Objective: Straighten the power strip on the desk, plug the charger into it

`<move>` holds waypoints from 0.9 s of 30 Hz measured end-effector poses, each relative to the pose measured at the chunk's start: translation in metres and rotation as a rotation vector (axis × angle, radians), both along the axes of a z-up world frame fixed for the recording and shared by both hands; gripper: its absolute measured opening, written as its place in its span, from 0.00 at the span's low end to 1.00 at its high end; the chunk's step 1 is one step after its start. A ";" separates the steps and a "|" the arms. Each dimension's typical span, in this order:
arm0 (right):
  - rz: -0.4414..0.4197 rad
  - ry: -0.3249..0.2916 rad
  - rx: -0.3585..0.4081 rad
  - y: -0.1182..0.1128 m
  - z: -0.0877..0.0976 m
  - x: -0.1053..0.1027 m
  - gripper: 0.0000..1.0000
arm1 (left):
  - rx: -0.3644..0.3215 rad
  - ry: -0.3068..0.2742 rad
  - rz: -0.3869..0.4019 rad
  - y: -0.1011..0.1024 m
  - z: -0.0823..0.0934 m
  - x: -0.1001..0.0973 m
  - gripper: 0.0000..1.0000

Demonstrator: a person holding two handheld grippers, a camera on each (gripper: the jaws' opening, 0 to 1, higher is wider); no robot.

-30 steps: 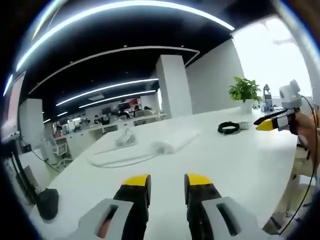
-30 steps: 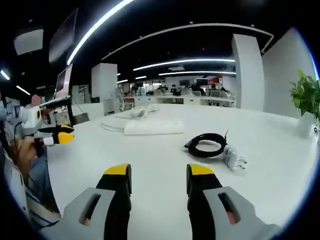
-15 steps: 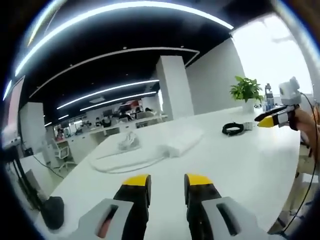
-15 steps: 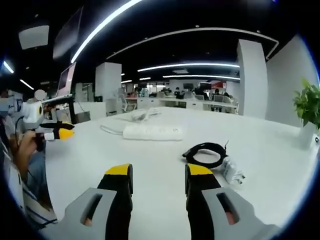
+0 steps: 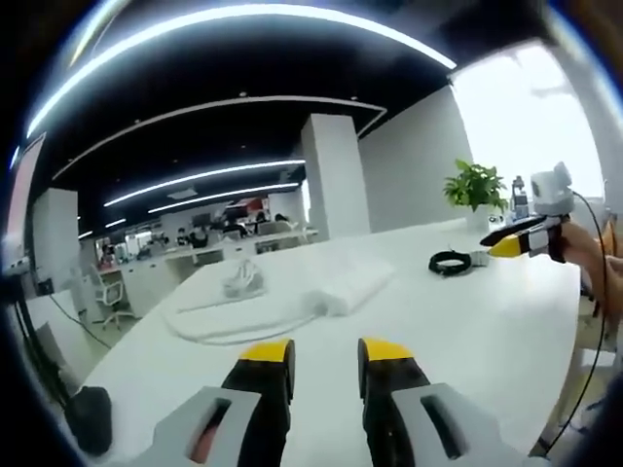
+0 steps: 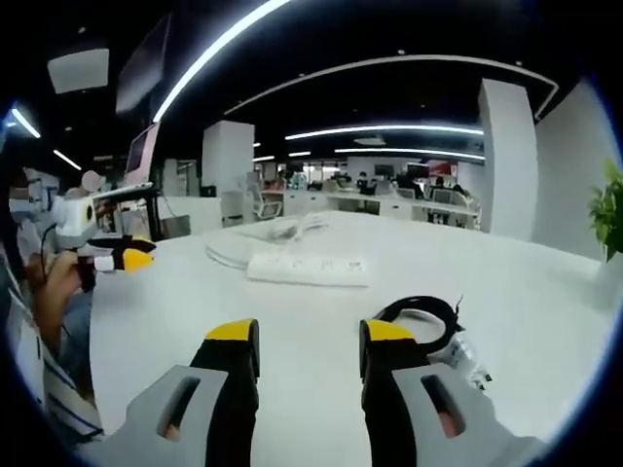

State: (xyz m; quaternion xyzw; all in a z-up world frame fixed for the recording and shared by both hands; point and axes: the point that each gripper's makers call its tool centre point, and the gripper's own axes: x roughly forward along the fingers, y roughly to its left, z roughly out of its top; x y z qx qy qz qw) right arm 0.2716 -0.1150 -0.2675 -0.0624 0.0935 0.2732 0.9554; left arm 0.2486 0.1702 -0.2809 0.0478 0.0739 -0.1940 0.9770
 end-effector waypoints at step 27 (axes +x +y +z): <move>0.065 -0.044 0.024 -0.006 0.023 0.036 0.39 | -0.022 0.003 -0.107 -0.015 0.012 0.032 0.25</move>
